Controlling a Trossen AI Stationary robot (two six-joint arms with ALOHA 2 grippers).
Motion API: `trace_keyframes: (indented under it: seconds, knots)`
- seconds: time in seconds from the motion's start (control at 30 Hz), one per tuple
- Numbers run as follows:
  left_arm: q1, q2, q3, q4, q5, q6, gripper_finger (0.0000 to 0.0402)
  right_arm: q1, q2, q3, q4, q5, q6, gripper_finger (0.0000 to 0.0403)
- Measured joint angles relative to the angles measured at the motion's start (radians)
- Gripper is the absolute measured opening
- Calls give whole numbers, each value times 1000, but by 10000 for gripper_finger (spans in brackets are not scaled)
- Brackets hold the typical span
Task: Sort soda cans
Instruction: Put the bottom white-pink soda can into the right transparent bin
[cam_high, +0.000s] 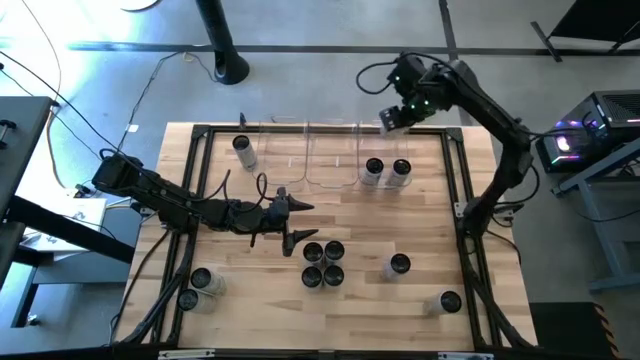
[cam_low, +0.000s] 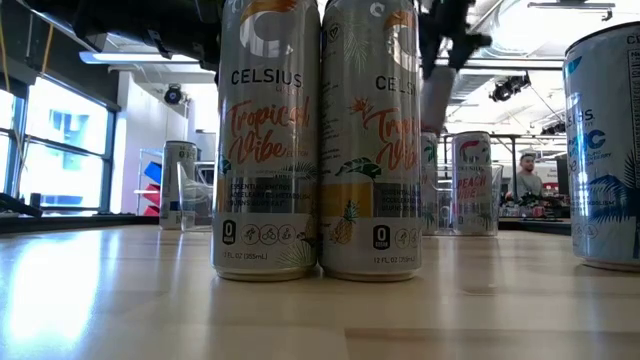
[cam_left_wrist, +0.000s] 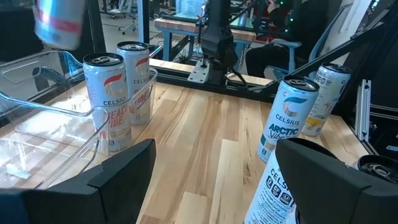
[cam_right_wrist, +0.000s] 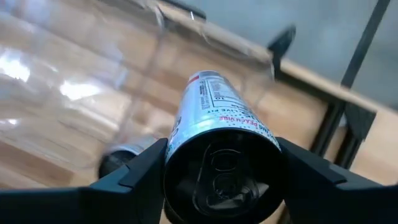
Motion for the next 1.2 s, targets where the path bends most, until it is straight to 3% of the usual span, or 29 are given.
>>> trace_keyframes:
  seconds: [0.3,0.47,0.97,1.2]
  knots:
    - [0,0,0,8,0,-1,328,-31,0,-308,43,-23,-34,235]
    - [0,0,0,12,0,-2,328,-37,1,-401,122,-32,-79,235]
    - [0,0,0,37,0,-10,328,-85,0,-509,215,-100,-144,235]
    - [0,0,0,34,0,-10,328,-85,0,-509,219,-103,-155,296]
